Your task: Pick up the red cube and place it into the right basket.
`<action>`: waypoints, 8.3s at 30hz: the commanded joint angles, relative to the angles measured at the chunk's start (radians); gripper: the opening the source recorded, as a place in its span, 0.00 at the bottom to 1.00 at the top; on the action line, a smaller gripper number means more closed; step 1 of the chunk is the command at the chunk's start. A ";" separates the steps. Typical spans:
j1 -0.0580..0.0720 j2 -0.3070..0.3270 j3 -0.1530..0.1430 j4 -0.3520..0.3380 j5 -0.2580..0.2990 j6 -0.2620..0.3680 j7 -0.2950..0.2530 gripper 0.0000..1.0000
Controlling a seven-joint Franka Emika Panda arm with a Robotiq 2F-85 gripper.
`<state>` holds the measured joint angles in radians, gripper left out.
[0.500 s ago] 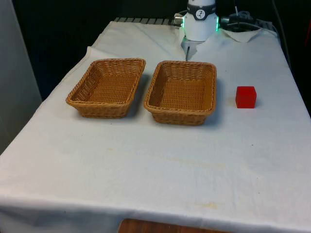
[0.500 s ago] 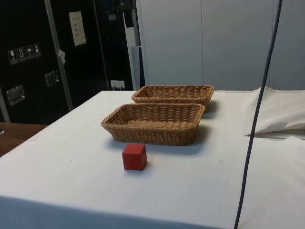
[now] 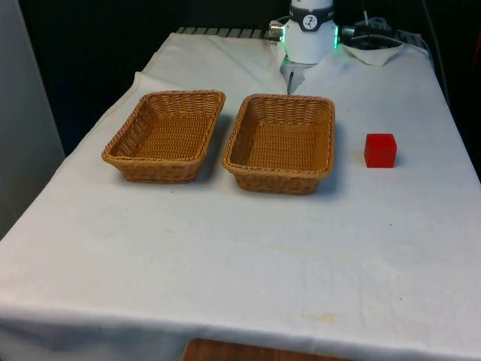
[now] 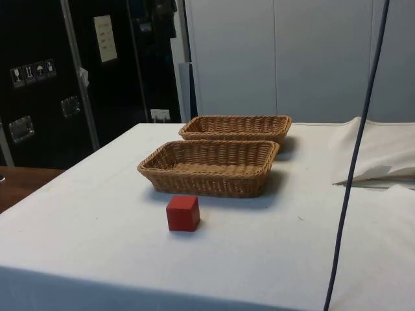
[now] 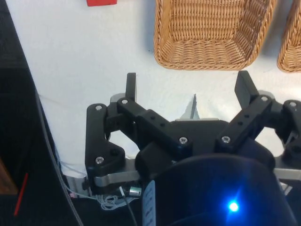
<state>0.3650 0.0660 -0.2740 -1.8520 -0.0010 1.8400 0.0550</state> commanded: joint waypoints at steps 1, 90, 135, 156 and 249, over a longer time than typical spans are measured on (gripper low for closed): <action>0.004 0.007 0.005 0.007 -0.009 -0.001 0.014 1.00; -0.001 0.090 0.188 -0.344 0.010 0.494 0.113 1.00; 0.003 0.253 0.216 -0.396 0.095 0.760 0.071 1.00; -0.007 0.279 0.235 -0.386 0.093 0.762 0.082 1.00; -0.025 0.160 0.179 -0.399 0.086 0.594 0.042 0.03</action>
<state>0.3450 0.2330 -0.0910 -2.2460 0.0880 2.4360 0.1040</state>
